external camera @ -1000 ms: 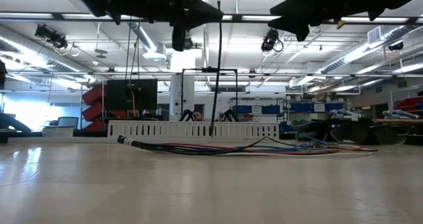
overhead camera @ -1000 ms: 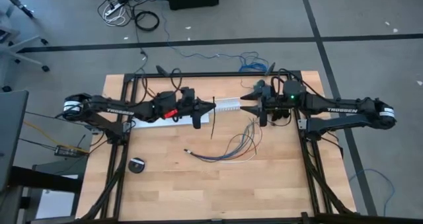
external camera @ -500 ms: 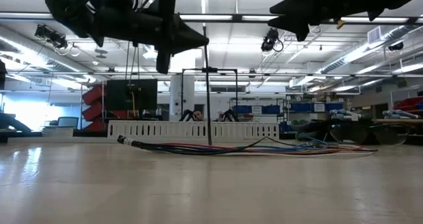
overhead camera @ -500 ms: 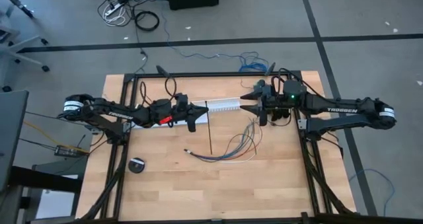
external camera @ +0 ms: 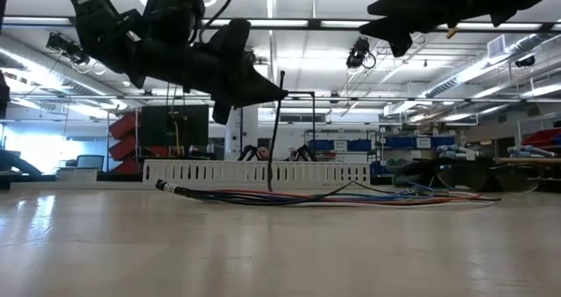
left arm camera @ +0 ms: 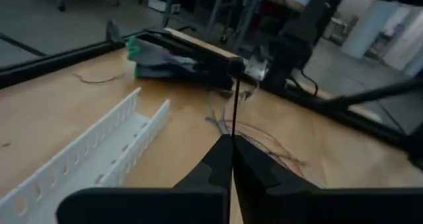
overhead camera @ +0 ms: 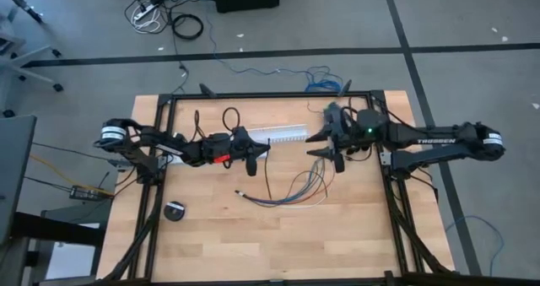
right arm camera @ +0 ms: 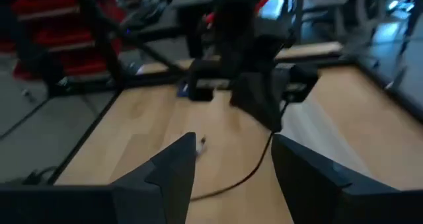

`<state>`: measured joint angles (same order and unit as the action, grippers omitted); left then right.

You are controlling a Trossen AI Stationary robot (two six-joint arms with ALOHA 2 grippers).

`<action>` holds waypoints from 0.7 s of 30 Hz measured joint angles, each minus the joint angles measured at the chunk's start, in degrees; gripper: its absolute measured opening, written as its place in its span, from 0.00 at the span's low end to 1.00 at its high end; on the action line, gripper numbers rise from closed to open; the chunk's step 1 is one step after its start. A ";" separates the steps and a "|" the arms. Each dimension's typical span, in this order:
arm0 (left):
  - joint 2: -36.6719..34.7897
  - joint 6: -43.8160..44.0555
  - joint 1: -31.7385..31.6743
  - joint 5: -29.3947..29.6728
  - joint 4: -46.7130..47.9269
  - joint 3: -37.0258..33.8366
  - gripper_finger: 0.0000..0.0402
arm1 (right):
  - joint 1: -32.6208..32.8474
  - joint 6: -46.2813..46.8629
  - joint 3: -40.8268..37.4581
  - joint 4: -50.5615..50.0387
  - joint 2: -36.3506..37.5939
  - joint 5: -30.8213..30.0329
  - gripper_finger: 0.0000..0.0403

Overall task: Ziptie cables
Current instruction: Wrap the colored wires together using a zip tie

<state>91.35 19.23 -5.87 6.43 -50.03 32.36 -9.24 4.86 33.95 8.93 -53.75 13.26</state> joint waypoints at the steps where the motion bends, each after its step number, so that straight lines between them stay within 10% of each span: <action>1: 0.00 -0.85 0.00 -0.34 -0.51 0.00 0.00 | 0.54 -0.02 0.00 0.09 -0.46 0.00 0.48; 21: 0.78 -3.93 2.74 -4.98 -0.77 0.07 0.00 | 11.48 1.57 0.00 6.35 -18.41 -1.68 0.47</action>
<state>92.13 15.30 -3.13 1.44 -50.81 32.42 2.24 6.44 33.95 15.28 -72.16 11.58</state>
